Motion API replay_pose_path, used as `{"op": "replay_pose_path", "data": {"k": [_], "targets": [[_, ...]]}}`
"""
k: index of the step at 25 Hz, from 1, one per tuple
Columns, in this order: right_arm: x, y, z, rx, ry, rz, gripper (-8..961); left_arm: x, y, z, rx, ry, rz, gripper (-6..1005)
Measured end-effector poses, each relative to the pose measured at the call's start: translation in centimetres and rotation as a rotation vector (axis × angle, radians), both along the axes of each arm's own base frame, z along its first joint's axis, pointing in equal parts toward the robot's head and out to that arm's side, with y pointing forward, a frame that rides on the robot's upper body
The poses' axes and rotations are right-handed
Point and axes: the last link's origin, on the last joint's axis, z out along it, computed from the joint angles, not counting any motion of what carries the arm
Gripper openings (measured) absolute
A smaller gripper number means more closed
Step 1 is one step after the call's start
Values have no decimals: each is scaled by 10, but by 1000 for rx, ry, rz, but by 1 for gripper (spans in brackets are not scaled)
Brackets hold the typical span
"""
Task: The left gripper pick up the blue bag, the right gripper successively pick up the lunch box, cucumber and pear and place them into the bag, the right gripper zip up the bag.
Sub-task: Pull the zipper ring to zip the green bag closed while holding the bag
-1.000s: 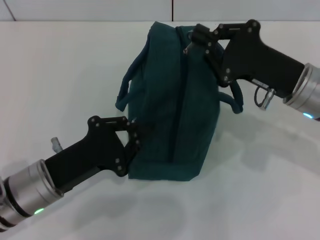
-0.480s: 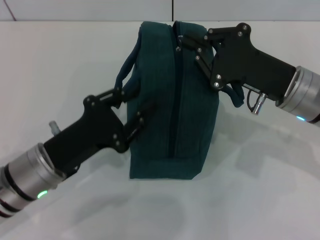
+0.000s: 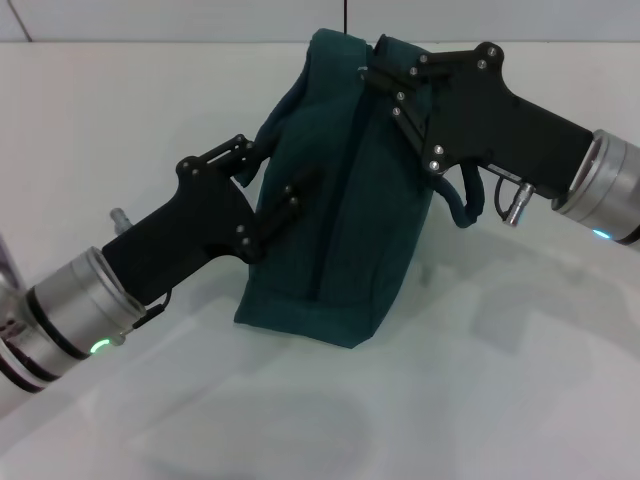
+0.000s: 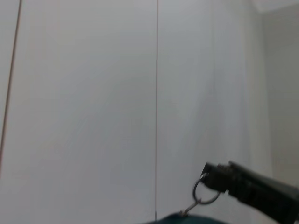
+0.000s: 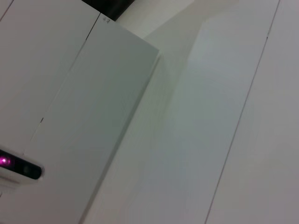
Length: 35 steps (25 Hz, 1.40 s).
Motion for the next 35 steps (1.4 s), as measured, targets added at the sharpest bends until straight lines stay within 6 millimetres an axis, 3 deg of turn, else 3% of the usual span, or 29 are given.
{"op": "replay_pose_path", "data": {"k": [6, 17, 25, 35], "targets": [[-1, 0, 0, -1, 0, 4, 21, -2, 2, -2, 6, 20, 18, 474], [-2, -2, -1, -16, 4, 9, 21, -6, -8, -1, 81, 78, -42, 259], [-3, -5, -2, -126, 58, -39, 22, -7, -17, 1, 63, 108, -113, 69], [3, 2, 6, -155, 125, -134, 22, -12, -24, 7, 151, 151, -147, 72]]}}
